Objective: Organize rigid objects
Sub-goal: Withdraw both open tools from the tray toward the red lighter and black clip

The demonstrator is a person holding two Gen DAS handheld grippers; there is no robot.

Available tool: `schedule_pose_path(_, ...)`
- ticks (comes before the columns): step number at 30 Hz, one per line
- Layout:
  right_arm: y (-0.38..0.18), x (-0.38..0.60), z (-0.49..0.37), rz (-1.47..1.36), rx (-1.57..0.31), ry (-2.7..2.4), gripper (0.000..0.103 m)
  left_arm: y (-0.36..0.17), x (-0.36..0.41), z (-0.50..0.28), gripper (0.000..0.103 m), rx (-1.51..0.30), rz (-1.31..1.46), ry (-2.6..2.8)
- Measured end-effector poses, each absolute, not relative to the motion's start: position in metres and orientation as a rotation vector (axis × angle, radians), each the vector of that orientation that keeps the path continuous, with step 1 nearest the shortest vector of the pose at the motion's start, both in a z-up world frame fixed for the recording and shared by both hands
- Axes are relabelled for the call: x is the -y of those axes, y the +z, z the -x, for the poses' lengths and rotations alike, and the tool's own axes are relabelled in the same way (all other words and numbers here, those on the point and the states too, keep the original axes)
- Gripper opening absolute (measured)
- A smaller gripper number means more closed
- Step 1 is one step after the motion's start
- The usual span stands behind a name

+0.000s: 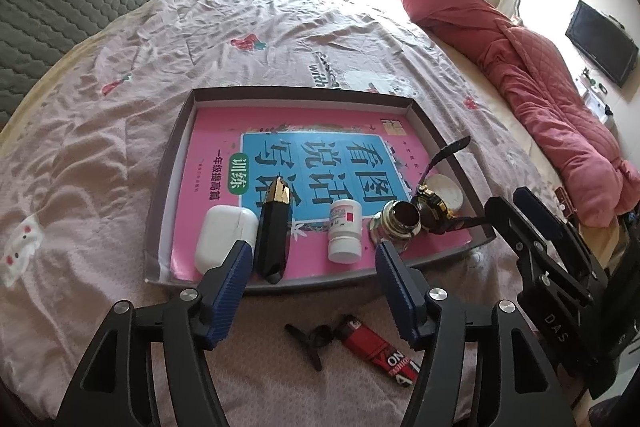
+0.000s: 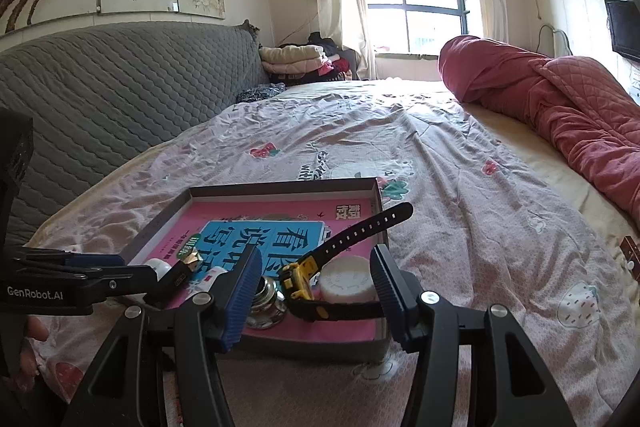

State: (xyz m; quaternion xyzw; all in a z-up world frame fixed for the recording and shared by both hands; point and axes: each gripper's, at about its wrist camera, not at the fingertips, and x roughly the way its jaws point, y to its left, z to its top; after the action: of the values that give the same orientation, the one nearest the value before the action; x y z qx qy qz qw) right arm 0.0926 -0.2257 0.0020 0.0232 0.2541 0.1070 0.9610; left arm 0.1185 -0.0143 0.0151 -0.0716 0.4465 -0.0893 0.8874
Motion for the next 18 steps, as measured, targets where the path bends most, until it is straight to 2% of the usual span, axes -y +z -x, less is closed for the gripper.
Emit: schedule_pose_path(18,0.011,0.22,-0.059,-0.039,-0.501,0.176,0.056,0.033,0.004,-0.088,0.07,-0.893,0.138,-0.158)
